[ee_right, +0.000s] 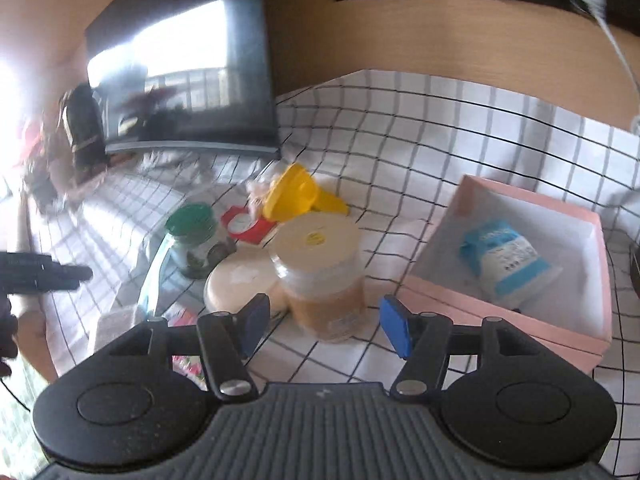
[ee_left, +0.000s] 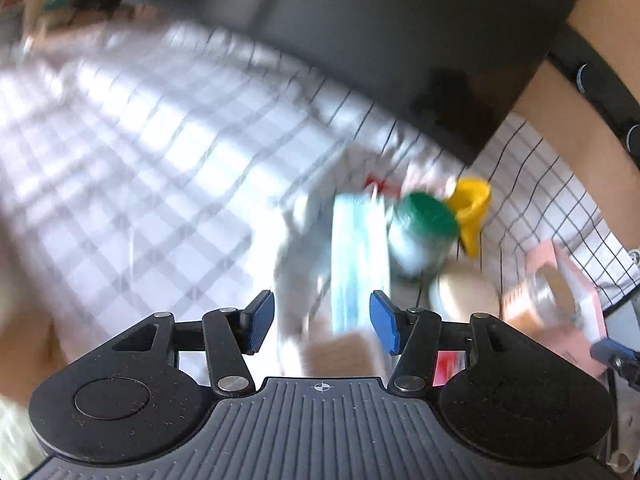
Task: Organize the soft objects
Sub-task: 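Grasp the bundle of cotton swabs with the left gripper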
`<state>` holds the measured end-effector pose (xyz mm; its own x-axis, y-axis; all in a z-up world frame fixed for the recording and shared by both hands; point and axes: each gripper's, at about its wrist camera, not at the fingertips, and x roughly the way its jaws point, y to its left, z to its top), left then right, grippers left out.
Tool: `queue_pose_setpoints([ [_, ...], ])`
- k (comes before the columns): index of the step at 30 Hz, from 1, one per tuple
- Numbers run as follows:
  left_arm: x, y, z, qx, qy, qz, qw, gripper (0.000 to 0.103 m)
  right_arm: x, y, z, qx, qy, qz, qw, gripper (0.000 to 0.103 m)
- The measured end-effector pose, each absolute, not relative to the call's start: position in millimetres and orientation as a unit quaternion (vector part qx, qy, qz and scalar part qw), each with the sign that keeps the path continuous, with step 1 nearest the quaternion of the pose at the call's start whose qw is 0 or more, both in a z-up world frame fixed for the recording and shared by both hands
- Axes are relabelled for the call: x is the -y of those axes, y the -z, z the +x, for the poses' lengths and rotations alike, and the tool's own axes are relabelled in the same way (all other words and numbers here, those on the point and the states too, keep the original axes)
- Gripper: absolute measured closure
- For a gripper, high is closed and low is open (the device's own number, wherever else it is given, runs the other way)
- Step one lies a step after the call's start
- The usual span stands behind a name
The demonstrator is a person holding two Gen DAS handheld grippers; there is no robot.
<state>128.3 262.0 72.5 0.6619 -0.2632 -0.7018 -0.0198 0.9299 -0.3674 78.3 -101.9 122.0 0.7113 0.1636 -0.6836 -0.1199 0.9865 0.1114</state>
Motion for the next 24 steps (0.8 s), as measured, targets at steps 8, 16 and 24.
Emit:
queue_pose_setpoints([
  [8,-222.1,-47.5,120.1,-0.459,0.048,-0.139,0.876,0.044,80.0,-112.9,75.2,-0.398,-0.079,0.003,0.914,0.042],
  [16,-182.6,-37.8,134.4,-0.476,0.051,-0.073,0.875,0.042,87.6,-101.5,68.9,-0.418,-0.078,0.002,0.905,0.042],
  [24,-156.7,-35.7,158.3,-0.473,0.031,-0.056,0.879,0.033,104.3,-85.2,59.6,-0.440,-0.081,0.012,0.894,0.042],
])
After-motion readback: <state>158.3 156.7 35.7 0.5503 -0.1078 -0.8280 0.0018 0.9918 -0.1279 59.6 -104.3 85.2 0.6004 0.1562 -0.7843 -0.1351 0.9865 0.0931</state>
